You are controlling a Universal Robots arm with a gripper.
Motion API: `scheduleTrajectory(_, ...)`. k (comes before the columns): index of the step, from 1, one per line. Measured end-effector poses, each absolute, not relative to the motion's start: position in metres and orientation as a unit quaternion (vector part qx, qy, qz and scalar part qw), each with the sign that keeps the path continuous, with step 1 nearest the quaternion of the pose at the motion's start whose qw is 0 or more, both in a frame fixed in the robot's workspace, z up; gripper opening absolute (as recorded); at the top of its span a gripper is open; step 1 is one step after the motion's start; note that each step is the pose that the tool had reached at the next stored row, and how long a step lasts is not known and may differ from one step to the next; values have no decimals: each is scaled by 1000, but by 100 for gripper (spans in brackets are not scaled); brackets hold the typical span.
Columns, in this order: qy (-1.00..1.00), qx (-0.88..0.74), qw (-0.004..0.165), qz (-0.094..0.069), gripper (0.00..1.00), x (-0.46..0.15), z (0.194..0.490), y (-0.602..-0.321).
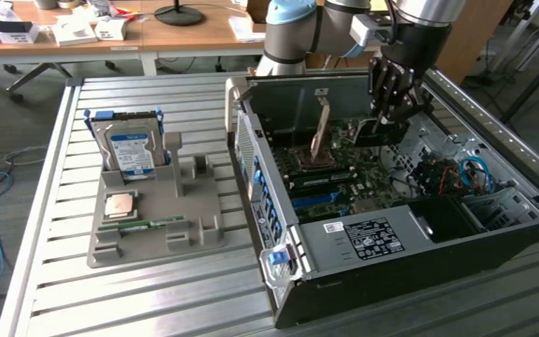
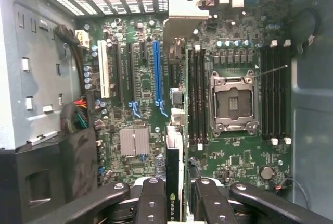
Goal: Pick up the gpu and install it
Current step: 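Insert the gpu into the slot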
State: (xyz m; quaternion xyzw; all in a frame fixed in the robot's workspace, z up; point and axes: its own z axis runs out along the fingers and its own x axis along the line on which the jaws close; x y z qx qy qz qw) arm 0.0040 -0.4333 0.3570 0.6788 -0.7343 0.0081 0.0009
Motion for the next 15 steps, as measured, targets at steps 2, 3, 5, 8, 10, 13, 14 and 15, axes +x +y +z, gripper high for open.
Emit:
scheduleTrajectory(2,-734,679,1,8,26,4,357,-436)
scheduleTrajectory(3,-734,679,1,8,26,4,357,-438)
scheduleTrajectory(5,-734,679,1,8,26,4,357,-440)
scheduleTrajectory(8,-733,680,0,8,26,4,357,-442)
scheduleTrajectory(10,-733,681,0,8,26,4,356,-443)
scheduleTrajectory(13,-732,681,0,8,26,3,353,-443)
scheduleTrajectory(14,-732,682,0,7,26,3,353,-444)
scheduleTrajectory(15,-731,682,0,7,26,3,352,-444)
